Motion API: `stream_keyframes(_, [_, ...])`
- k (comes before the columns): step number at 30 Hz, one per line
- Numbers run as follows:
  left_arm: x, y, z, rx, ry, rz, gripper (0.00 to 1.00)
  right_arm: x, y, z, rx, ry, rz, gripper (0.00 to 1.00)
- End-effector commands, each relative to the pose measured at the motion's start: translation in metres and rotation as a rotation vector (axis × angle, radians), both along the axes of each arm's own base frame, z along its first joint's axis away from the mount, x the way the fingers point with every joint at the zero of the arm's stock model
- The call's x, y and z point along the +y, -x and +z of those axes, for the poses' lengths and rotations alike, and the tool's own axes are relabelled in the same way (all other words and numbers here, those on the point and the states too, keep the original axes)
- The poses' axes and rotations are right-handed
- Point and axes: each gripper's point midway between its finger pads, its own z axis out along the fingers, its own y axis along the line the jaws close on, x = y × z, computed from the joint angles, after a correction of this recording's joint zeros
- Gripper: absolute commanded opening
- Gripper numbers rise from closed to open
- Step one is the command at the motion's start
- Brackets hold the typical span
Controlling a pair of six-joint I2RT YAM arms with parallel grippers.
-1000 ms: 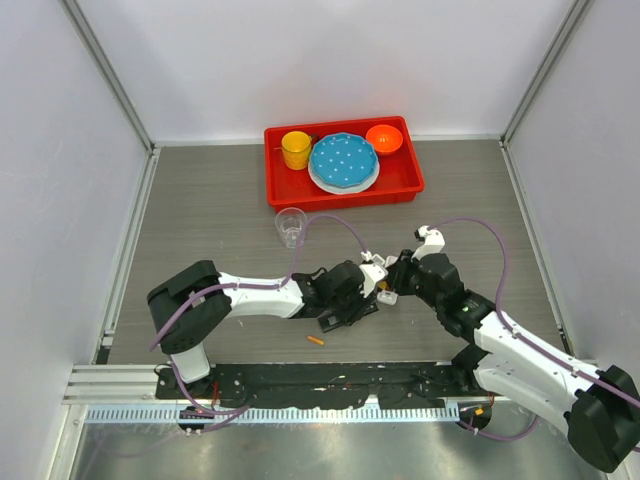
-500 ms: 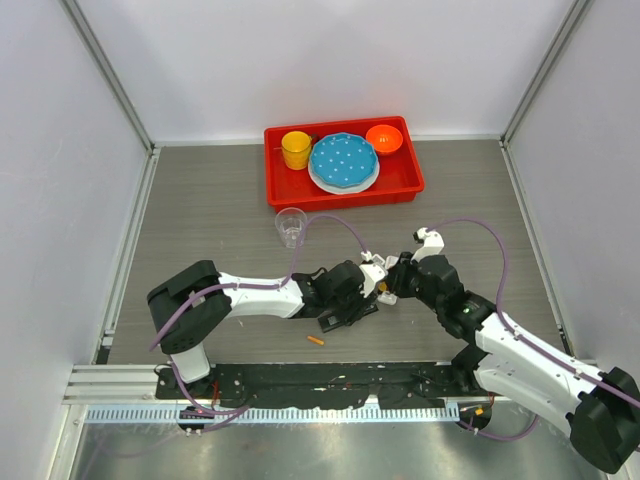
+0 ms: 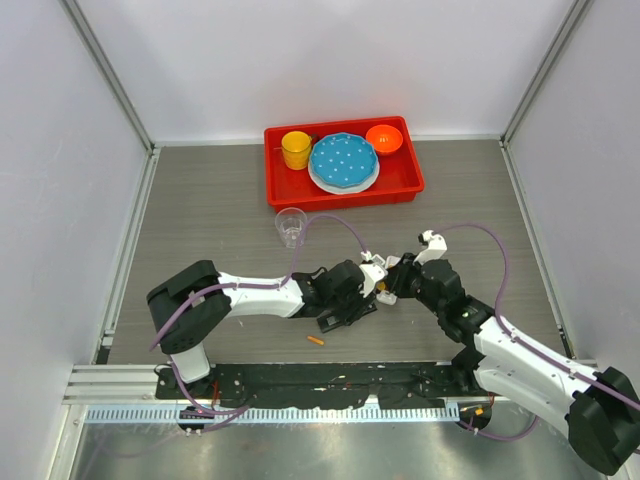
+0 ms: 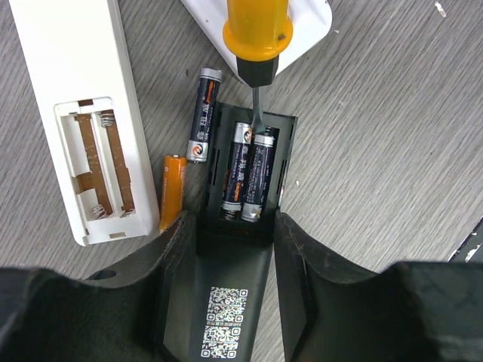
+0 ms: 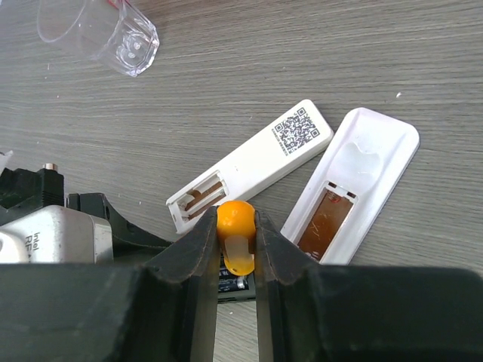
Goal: Unload the batteries from the remote control
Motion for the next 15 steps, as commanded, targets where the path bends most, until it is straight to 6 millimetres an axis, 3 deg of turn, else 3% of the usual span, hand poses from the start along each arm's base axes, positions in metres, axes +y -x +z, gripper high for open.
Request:
stream_keyframes(1, [0.051, 0.009, -0.046, 0.062, -0.228, 0.028, 0.38, 0.038, 0.020, 0.029, 0.040, -0.235, 0.126, 0.01])
stream_keyframes(7, [0.051, 0.009, -0.046, 0.065, -0.228, 0.027, 0.38, 0.040, 0.021, 0.051, 0.020, -0.297, 0.123, 0.01])
stream_keyframes(15, [0.050, 0.008, -0.046, 0.065, -0.227, 0.028, 0.37, 0.036, 0.021, 0.049, 0.031, -0.272, 0.109, 0.01])
